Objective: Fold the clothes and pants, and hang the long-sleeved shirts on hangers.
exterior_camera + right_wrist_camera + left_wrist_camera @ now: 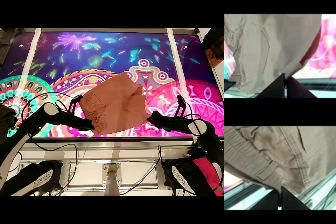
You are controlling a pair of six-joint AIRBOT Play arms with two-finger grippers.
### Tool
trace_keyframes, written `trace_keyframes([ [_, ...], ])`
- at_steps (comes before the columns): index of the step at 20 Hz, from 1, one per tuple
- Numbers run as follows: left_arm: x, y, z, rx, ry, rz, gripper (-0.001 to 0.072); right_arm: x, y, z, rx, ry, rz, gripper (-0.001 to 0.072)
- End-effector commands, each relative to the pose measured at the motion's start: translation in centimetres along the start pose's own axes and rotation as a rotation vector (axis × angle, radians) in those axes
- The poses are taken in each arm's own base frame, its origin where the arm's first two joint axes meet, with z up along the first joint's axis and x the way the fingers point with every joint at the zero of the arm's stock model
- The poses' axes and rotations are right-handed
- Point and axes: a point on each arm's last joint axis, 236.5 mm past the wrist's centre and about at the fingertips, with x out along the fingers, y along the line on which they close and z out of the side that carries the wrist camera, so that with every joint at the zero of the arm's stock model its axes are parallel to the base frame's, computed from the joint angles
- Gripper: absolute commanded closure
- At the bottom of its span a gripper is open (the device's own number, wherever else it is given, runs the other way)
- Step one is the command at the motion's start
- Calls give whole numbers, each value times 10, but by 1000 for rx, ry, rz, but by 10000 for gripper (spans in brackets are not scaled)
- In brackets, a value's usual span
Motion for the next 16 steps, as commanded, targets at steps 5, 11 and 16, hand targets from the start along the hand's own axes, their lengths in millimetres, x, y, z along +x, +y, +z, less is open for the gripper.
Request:
trace_keyframes([
  [5,-22,-46,72,-161,-293,-203,695,16,84,118,-196,-138,94,705],
  [11,-78,-12,152,-269,-639,-148,695,78,174,210,-305,-159,194,706],
  [16,-127,45,191,-373,-906,-21,693,111,203,294,-223,-378,259,702],
])
